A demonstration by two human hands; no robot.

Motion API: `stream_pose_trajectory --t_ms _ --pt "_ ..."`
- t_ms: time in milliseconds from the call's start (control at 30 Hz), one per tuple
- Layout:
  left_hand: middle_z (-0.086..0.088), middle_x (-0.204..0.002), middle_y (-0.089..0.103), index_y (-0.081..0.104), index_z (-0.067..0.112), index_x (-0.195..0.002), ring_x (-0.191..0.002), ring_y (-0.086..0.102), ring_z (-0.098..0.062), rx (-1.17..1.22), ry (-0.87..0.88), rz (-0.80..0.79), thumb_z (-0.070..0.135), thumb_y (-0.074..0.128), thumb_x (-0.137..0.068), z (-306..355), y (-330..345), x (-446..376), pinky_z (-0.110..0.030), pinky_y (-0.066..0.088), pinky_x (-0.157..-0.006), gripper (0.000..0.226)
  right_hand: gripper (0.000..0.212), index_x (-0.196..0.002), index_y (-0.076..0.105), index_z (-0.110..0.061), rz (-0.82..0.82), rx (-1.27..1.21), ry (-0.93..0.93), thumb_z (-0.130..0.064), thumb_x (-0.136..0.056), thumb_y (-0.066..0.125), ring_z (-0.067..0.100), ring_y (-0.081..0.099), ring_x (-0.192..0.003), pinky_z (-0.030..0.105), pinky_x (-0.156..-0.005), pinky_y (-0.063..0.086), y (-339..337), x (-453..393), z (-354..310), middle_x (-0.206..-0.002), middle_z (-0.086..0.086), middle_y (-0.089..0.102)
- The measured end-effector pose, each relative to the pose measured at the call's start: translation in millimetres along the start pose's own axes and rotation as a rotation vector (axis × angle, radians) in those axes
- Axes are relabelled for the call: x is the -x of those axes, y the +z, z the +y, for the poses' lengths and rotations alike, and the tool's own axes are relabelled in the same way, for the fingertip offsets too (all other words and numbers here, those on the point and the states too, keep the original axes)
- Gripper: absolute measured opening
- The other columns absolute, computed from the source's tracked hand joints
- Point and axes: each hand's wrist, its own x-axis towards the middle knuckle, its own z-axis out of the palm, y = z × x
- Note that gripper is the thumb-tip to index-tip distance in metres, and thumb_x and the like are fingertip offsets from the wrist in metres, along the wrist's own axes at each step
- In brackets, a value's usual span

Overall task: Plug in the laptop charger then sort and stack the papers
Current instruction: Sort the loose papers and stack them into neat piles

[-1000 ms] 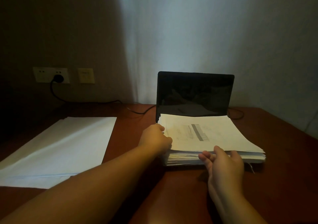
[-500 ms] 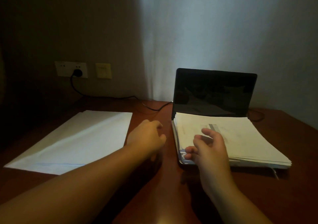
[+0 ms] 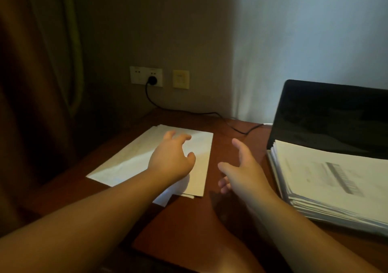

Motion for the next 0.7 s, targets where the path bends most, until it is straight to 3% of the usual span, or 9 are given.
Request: stream_pose_trajectory --t_ms 33,67,133,167,233,300,400,533,700 --pt "0.003 -0.162 0.025 0.047 0.035 -0.144 -0.13 0.051 -0.017 0.013 -0.005 0.008 0.036 0.063 -0.093 -7.8 -0.9 -3.1 -0.019 0.043 -0.087 0.054 0.078 -0.15 0.02 -0.05 -0.007 0.038 -0.005 -0.019 -0.093 0.065 0.022 0.072 -0.064 0.038 -0.063 0.062 3.1 -3.3 -1.4 -0.085 0.003 0.067" --pt "0.003 -0.162 0.024 0.047 0.035 -0.143 -0.128 0.054 -0.018 0.03 -0.016 0.016 0.035 0.064 -0.093 -15.5 -1.7 -6.3 -0.019 0.043 -0.086 0.053 0.083 -0.15 0.014 -0.053 -0.011 0.072 -0.009 -0.021 -0.092 0.065 0.019 0.072 -0.063 0.034 -0.058 0.062 5.7 -7.5 -1.9 -0.108 0.011 0.067" --pt "0.004 -0.164 0.019 0.047 0.037 -0.143 -0.118 0.061 -0.024 0.053 -0.039 0.044 0.034 0.064 -0.092 -29.5 -3.0 -11.9 -0.023 0.049 -0.088 0.055 0.093 -0.148 0.004 -0.059 -0.011 0.161 -0.025 -0.022 -0.091 0.067 0.016 0.071 -0.063 0.025 -0.053 0.058 10.4 -17.6 -0.2 -0.156 0.011 0.034" --pt "0.005 -0.164 0.015 0.045 0.038 -0.144 -0.115 0.063 -0.026 0.062 -0.049 0.059 0.033 0.065 -0.091 -34.2 -2.9 -14.1 -0.026 0.052 -0.089 0.057 0.096 -0.147 0.0 -0.061 -0.01 0.209 -0.039 -0.022 -0.09 0.068 0.016 0.072 -0.067 0.024 -0.054 0.058 12.3 -21.3 0.3 -0.164 0.004 0.012" --pt "0.006 -0.163 0.013 0.043 0.039 -0.145 -0.111 0.064 -0.028 0.081 -0.055 0.086 0.03 0.065 -0.09 -39.8 -2.6 -17.9 -0.028 0.056 -0.087 0.06 0.098 -0.143 -0.003 -0.065 0.003 0.297 -0.102 -0.025 -0.09 0.069 0.021 0.072 -0.09 0.031 -0.065 0.062 15.5 -27.3 2.7 -0.165 -0.005 -0.008" --pt "0.004 -0.155 0.027 0.05 0.036 -0.139 -0.101 0.065 -0.023 0.088 -0.016 0.092 0.029 0.065 -0.091 -40.3 -2.2 -22.6 -0.022 0.054 -0.08 0.051 0.09 -0.144 0.007 -0.063 0.026 0.369 -0.221 -0.028 -0.089 0.069 0.024 0.061 -0.117 0.035 -0.083 0.06 18.1 -32.4 8.7 -0.164 -0.009 0.005" --pt "0.006 -0.126 0.057 0.062 0.031 -0.123 -0.095 0.061 -0.013 0.073 0.06 0.034 0.029 0.062 -0.093 -37.7 3.1 -27.0 -0.019 0.049 -0.078 0.03 0.059 -0.14 0.04 -0.045 -0.017 0.426 -0.384 -0.031 -0.09 0.068 0.003 0.053 -0.1 0.018 -0.078 0.048 21.2 -32.4 14.5 -0.14 -0.016 0.043" --pt "0.013 -0.11 0.061 0.066 0.03 -0.118 -0.096 0.058 -0.006 0.156 0.066 -0.011 0.023 0.057 -0.097 -35.9 20.3 -20.5 -0.015 0.046 -0.081 0.023 0.051 -0.137 0.048 -0.043 -0.301 0.64 -0.452 -0.043 -0.09 0.066 0.0 0.033 -0.13 0.023 -0.104 0.032 24.6 -31.7 24.5 -0.138 -0.027 0.041" --pt "0.015 -0.102 0.063 0.069 0.029 -0.112 -0.094 0.06 -0.002 0.324 0.015 -0.092 0.022 0.054 -0.1 -44.4 22.7 -23.3 -0.01 0.042 -0.075 0.021 0.039 -0.129 0.06 -0.042 -0.338 0.766 -0.432 -0.048 -0.09 0.064 -0.007 0.028 -0.121 0.021 -0.097 0.027 27.3 -38.3 28.5 -0.135 -0.029 0.043"
